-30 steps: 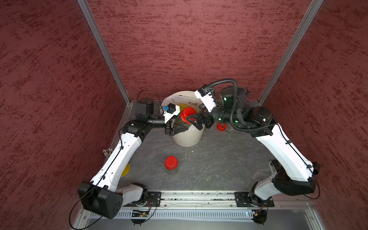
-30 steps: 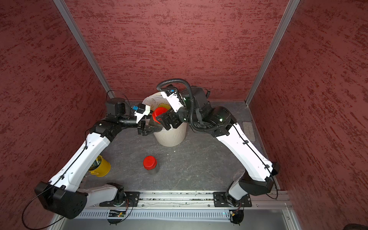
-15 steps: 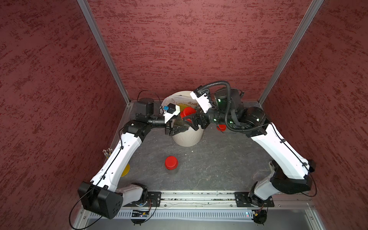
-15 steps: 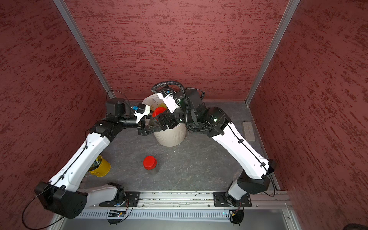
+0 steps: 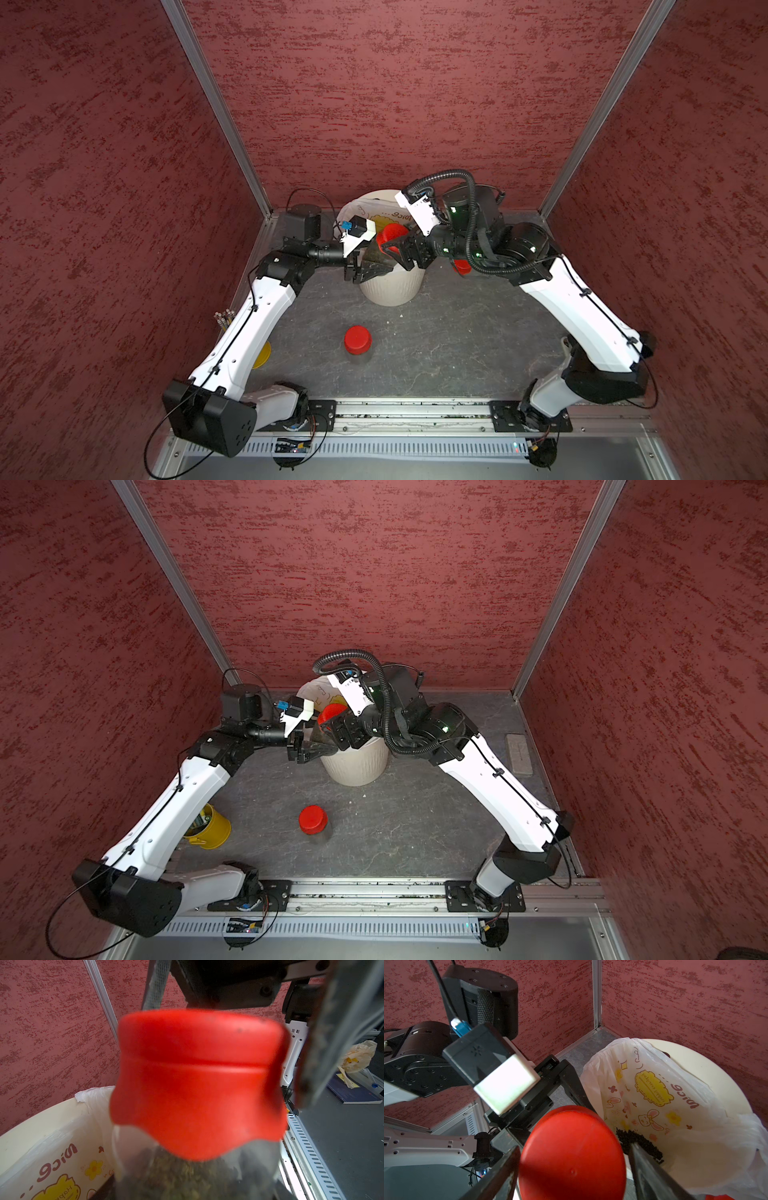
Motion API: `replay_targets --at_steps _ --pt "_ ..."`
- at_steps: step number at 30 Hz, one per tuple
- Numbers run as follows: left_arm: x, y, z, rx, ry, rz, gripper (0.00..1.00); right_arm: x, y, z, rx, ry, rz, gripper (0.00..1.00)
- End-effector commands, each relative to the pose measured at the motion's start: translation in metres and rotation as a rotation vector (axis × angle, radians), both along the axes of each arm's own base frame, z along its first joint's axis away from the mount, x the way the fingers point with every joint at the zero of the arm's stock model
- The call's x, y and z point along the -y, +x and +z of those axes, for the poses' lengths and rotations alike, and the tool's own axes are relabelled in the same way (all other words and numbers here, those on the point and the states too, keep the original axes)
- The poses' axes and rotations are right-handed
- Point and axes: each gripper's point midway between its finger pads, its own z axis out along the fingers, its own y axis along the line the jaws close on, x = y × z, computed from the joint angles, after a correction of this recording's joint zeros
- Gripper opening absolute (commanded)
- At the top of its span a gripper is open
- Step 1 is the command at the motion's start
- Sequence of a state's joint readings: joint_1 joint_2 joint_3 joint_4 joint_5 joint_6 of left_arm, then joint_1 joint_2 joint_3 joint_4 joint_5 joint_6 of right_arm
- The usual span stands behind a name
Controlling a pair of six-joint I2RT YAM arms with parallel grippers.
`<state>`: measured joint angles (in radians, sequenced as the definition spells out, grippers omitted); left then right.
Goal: Empty moldy tea leaves from jars
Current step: Unscrew the lid from the jar.
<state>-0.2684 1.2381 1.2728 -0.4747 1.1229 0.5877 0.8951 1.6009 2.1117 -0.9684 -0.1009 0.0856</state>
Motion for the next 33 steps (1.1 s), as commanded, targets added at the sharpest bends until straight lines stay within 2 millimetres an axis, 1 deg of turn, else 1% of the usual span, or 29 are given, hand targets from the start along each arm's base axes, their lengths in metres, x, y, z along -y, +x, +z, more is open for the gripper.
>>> replay_targets --at_steps 1,4,7,11,13,17,20,22,25,30,33 --pt "-0.001 -0.001 0.009 0.016 -0.012 -0.002 0.67 -0.005 0.001 -0.001 0.004 0.007 0.006 0.8" --pt "-0.001 -0.002 0.009 0.018 -0.012 -0.003 0.67 -0.005 0.001 -0.001 0.008 0.004 0.007 0.77" --pt "-0.001 -0.001 0.009 0.017 -0.012 -0.002 0.67 -0.005 0.001 -0.002 0.012 -0.003 0.009 0.71" --pt "-0.002 -0.002 0.009 0.018 -0.011 -0.002 0.67 -0.003 0.0 -0.005 0.027 -0.013 0.018 0.59" --pt "-0.001 -0.002 0.008 0.015 -0.009 -0.003 0.67 -0.003 -0.003 -0.005 0.052 -0.012 0.041 0.55" --pt "-0.001 -0.002 0.009 0.015 -0.009 -0.005 0.67 0.002 -0.006 -0.006 0.102 -0.02 0.085 0.5" --pt "-0.001 -0.002 0.008 0.013 -0.009 -0.005 0.67 0.0 -0.01 -0.005 0.133 -0.023 0.15 0.45" --pt "-0.001 -0.003 0.008 0.014 -0.009 -0.008 0.67 0.001 -0.009 -0.003 0.161 -0.036 0.178 0.4" --pt "-0.001 -0.003 0.008 0.012 -0.01 -0.009 0.67 0.001 -0.01 0.0 0.204 -0.055 0.232 0.39" --pt "-0.001 -0.004 0.008 0.011 -0.01 -0.015 0.67 0.005 -0.019 0.003 0.288 -0.072 0.353 0.37" --pt "-0.001 -0.003 0.007 0.007 -0.009 -0.015 0.67 0.011 -0.019 0.01 0.33 -0.054 0.392 0.35"
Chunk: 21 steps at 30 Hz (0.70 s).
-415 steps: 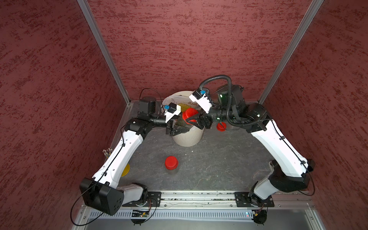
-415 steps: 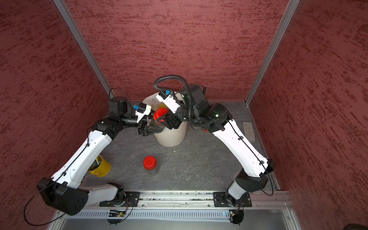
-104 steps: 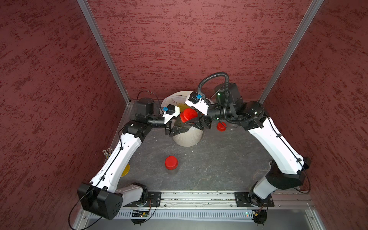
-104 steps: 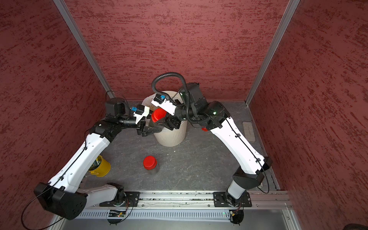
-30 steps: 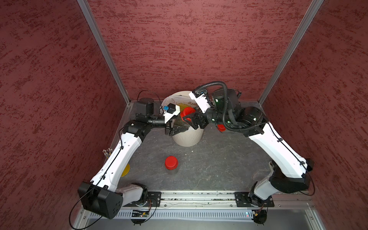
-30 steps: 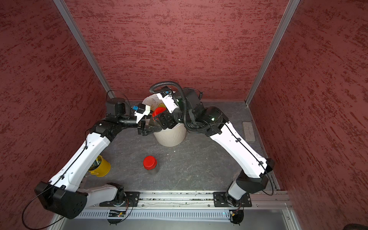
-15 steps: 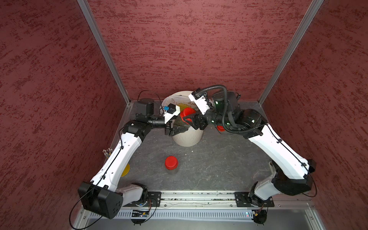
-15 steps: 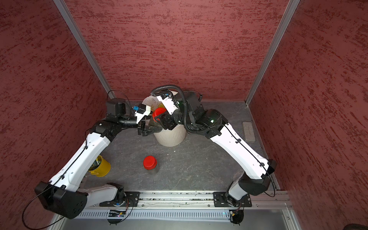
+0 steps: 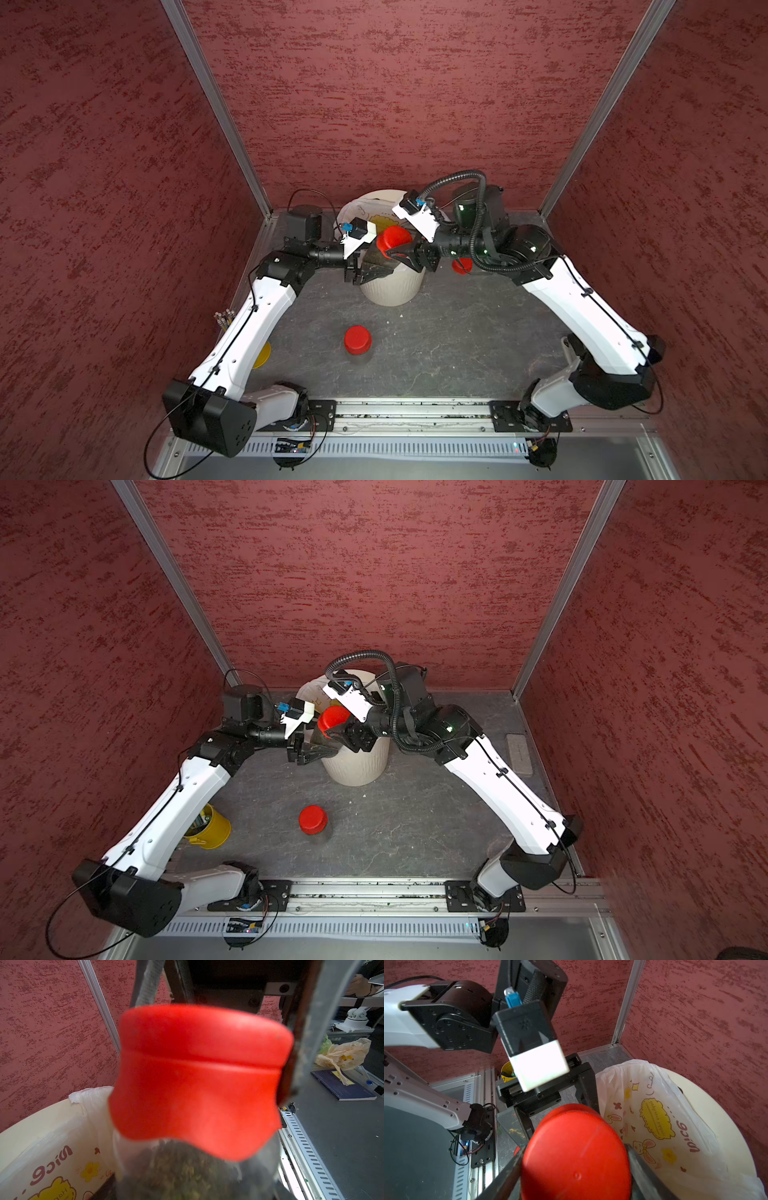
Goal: Empty moldy tea leaves from jars
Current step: Unscrew the lid from the jar.
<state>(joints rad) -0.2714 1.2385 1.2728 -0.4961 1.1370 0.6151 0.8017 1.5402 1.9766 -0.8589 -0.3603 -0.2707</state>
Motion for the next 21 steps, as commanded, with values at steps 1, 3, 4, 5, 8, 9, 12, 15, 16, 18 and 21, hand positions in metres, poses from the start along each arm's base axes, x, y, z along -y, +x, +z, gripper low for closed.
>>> replay_targets --at_steps 1,3,4,5,8,9,12,15,16,18,21 --pt "-0.002 0.001 0.009 0.002 -0.012 0.005 0.67 0.01 -0.015 0.014 0.108 0.0 0.13 0.34" --pt "-0.002 0.0 0.009 0.003 -0.012 0.002 0.67 0.012 -0.019 0.017 0.144 0.002 0.164 0.35" --pt "-0.002 0.0 0.008 0.0 -0.012 0.003 0.67 0.013 -0.019 0.017 0.152 -0.003 0.174 0.35" --pt "-0.002 0.0 0.008 -0.001 -0.011 0.001 0.67 0.013 -0.019 0.015 0.152 -0.014 0.185 0.36" --pt "-0.002 0.0 0.008 -0.001 -0.011 0.002 0.67 0.011 -0.023 0.008 0.142 -0.054 0.233 0.42" --pt "-0.002 -0.001 0.008 -0.002 -0.011 0.0 0.67 0.011 -0.022 0.005 0.142 -0.068 0.239 0.43" --pt "-0.002 -0.001 0.009 -0.001 -0.013 -0.003 0.67 0.01 -0.019 0.0 0.14 -0.084 0.249 0.44" --pt "-0.002 -0.001 0.009 -0.002 -0.014 -0.004 0.67 0.011 -0.022 0.004 0.136 -0.068 0.266 0.44" --pt "-0.002 -0.001 0.01 0.0 -0.014 -0.003 0.67 0.011 -0.022 0.005 0.167 -0.069 0.282 0.44" --pt "-0.002 -0.002 0.01 0.001 -0.014 -0.004 0.67 0.013 -0.025 0.007 0.179 -0.069 0.296 0.45" --pt "-0.002 -0.002 0.01 0.0 -0.015 -0.007 0.67 0.016 -0.026 0.005 0.188 -0.081 0.309 0.46"
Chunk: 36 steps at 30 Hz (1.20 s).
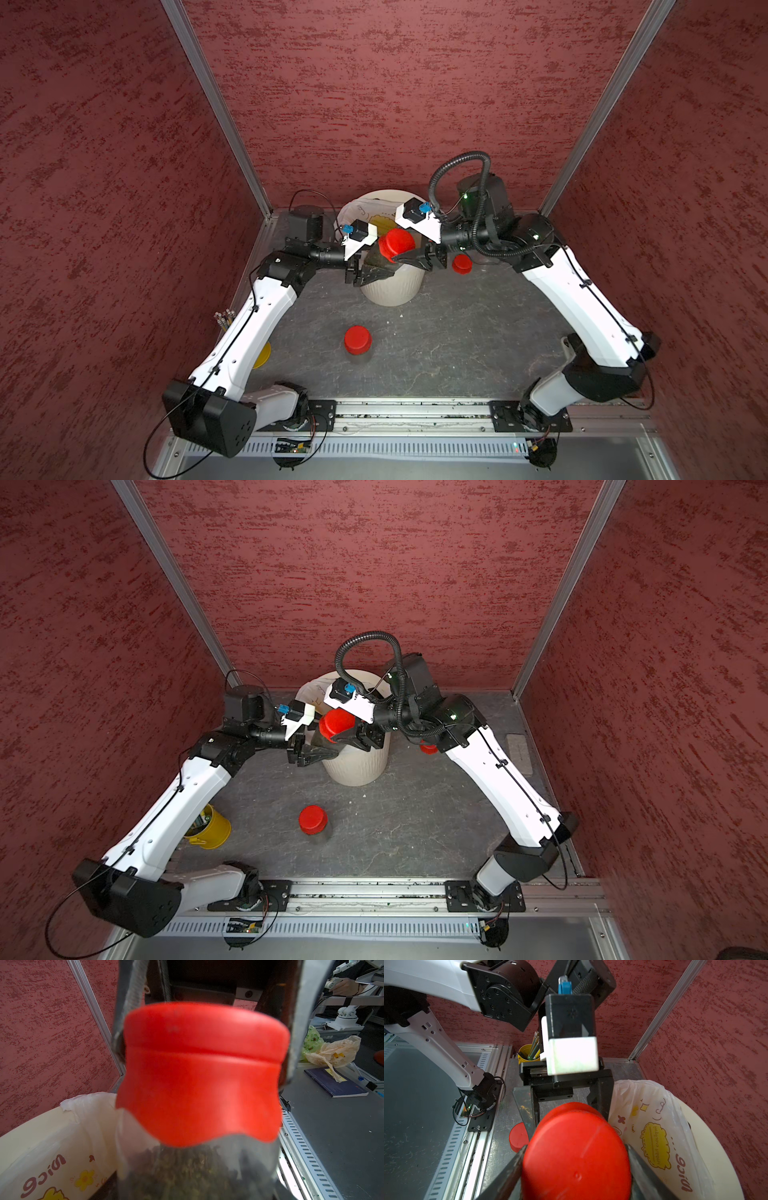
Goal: Empty moldy tea leaves from jars
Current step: Unscrew the lid from the jar.
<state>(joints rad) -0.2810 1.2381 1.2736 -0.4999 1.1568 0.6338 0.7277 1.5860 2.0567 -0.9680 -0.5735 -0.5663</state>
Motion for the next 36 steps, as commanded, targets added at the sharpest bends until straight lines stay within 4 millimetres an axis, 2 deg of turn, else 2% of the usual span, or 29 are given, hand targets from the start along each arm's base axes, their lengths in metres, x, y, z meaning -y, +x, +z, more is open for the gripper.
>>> replay_targets --at_steps 1,8,12,16,19,28,32,36 --pt "-0.004 0.004 0.008 -0.016 -0.009 0.023 0.67 0.011 -0.017 0.005 0.045 -0.025 0.075 0.47" --pt "-0.004 0.003 0.009 -0.016 -0.01 0.02 0.67 0.008 -0.016 -0.002 0.039 -0.04 0.1 0.54" --pt "-0.004 0.003 0.01 -0.012 -0.011 0.021 0.67 0.006 -0.012 0.009 0.035 0.0 0.065 0.69" --pt "-0.004 0.003 0.009 -0.013 -0.011 0.022 0.67 0.006 -0.002 0.018 0.003 0.045 -0.021 0.92" --pt "-0.005 0.004 0.009 -0.009 -0.009 0.025 0.67 0.008 0.005 0.025 -0.031 0.091 -0.093 0.99" --pt "-0.005 0.005 0.009 -0.007 -0.008 0.032 0.68 0.018 0.017 0.041 -0.194 0.219 -0.313 0.99" --pt "-0.005 0.005 0.009 -0.005 -0.008 0.032 0.68 0.019 0.018 0.037 -0.286 0.23 -0.38 0.99" --pt "-0.006 0.005 0.008 -0.007 -0.007 0.033 0.68 0.021 0.016 0.023 -0.337 0.207 -0.421 0.99"
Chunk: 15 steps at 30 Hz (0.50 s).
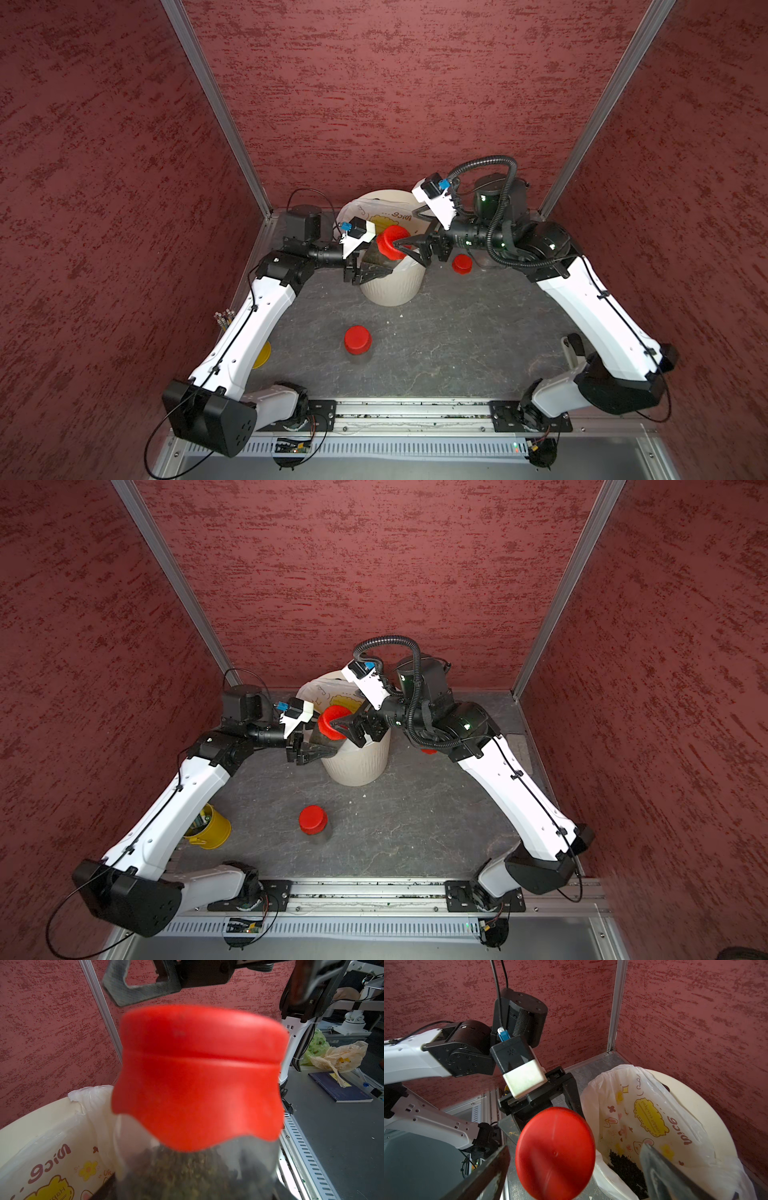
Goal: Empty moldy tea leaves from jars
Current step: Unscrew the lid from the jar.
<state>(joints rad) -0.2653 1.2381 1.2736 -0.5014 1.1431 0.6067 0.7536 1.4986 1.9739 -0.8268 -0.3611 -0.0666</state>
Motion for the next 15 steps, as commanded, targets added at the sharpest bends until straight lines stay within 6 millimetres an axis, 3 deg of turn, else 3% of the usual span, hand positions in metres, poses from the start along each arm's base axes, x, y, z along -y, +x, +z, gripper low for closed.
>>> replay_targets --at_steps 1,15 --pt "-0.001 0.0 0.01 0.019 -0.011 0.001 0.68 0.006 0.0 -0.002 -0.075 0.027 -0.08 0.99" --pt "-0.001 -0.001 0.011 0.019 -0.014 -0.002 0.68 -0.005 -0.006 -0.009 -0.102 0.044 -0.072 0.99"
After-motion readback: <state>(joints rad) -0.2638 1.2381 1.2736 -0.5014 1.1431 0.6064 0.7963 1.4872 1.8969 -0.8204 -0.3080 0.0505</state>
